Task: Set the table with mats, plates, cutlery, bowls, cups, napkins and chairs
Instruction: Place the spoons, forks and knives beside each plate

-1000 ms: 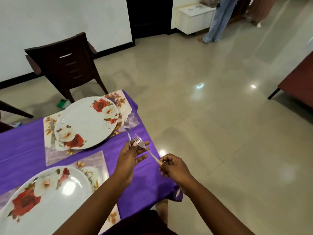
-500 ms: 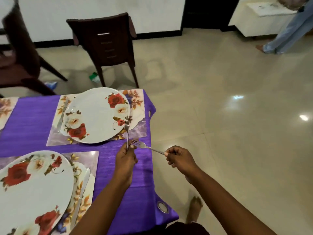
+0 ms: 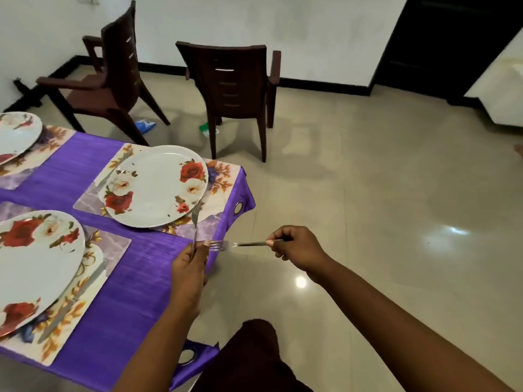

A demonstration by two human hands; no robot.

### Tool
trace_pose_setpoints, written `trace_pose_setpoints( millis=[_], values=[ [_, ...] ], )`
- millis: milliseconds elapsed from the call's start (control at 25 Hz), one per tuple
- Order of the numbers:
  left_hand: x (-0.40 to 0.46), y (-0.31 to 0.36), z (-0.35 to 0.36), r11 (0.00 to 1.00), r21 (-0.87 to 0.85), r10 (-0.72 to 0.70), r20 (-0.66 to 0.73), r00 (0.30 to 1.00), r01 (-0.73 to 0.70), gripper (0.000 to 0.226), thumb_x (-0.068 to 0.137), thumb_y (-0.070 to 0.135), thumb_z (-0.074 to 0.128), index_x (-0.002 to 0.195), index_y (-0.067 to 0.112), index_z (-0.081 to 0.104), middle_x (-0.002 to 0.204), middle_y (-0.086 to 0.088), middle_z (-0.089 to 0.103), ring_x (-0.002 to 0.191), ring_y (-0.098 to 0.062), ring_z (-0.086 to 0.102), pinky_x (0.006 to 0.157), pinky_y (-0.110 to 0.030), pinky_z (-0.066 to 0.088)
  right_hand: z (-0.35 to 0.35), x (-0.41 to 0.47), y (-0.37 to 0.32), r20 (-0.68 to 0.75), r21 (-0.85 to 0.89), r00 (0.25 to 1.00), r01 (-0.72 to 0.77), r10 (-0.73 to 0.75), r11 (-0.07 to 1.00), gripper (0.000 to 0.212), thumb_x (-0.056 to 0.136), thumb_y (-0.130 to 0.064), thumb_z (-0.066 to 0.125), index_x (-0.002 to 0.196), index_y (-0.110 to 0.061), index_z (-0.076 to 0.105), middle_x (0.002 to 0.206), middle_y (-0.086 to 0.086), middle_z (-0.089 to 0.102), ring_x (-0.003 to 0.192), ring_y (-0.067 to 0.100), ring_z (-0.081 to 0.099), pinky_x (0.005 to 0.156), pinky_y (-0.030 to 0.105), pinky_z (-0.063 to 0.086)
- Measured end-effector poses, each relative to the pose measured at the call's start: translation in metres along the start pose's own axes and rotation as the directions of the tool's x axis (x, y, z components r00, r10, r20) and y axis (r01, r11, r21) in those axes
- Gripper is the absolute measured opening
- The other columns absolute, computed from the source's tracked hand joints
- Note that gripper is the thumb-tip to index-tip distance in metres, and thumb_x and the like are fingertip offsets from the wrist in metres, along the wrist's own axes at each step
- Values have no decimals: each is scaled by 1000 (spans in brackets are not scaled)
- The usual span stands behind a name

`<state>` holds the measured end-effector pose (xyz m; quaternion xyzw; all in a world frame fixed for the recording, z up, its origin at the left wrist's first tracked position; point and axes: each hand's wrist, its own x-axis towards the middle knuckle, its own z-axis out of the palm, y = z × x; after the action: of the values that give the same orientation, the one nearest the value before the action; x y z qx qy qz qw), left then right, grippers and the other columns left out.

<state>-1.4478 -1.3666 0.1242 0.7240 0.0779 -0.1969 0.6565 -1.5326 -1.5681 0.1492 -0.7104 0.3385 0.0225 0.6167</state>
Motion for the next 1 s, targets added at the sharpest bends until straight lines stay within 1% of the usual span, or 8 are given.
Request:
trace_pose_setpoints(
  millis=[80,240,400,520,600,680,880,1000],
  values=[
    [4,7,8,994,102,52,-62,997,-45,15,95,25,60,84,16,66,52,13,48,52,-6,40,48,-25,34,-14,21,-10,46,-11,998,39,-39,999,5,86,-12,70,87,-7,72,71,0,67,60,10,59,58,21,47],
    [33,7,18,993,102,90,-251,964,-66,11,90,17,67,83,9,69,67,2,61,63,-12,50,58,-26,40,-15,85,-34,201,-16,977,77,-72,997,11,91,-4,62,86,-8,70,75,7,67,64,15,61,60,23,50],
    [74,2,28,995,101,31,-406,913,11,13,89,21,69,79,12,70,59,8,58,60,-12,48,56,-29,38,-5,159,-62,349,-80,932,140,-103,987,15,94,0,55,97,-2,70,81,13,69,66,16,64,60,21,52],
    [97,5,45,999,-40,-40,-538,842,22,6,88,18,69,84,13,71,74,3,68,69,-11,58,60,-25,44,5,207,-90,441,-137,894,152,-77,979,13,93,4,55,92,-6,64,81,17,70,66,20,66,63,29,58],
    [113,12,54,995,-97,-58,-608,792,-2,5,88,15,70,84,11,71,78,0,70,72,-10,60,60,-19,46,12,237,-112,484,-166,871,190,-88,968,8,91,6,58,91,-2,60,81,16,70,63,17,67,61,26,58],
    [126,14,59,992,-129,-86,-646,758,2,9,87,15,70,83,7,70,76,-6,69,68,-10,58,59,-21,45,20,262,-124,506,-226,855,256,-112,940,4,88,3,64,91,1,64,80,10,71,65,13,68,61,23,56],
    [146,-2,70,964,-137,-248,-770,588,227,19,87,21,70,75,7,67,65,-8,61,62,-20,51,55,-30,35,50,311,-115,597,-433,800,388,-64,813,5,80,-8,76,83,-11,72,80,2,73,77,18,68,74,35,55],
    [157,-1,83,937,-157,-299,-821,487,311,21,90,19,65,73,6,62,68,-7,59,66,-22,53,53,-28,34,63,331,-111,675,-477,738,427,9,768,10,84,-4,69,92,-11,72,84,-1,71,77,12,65,70,25,50]
  ],
)
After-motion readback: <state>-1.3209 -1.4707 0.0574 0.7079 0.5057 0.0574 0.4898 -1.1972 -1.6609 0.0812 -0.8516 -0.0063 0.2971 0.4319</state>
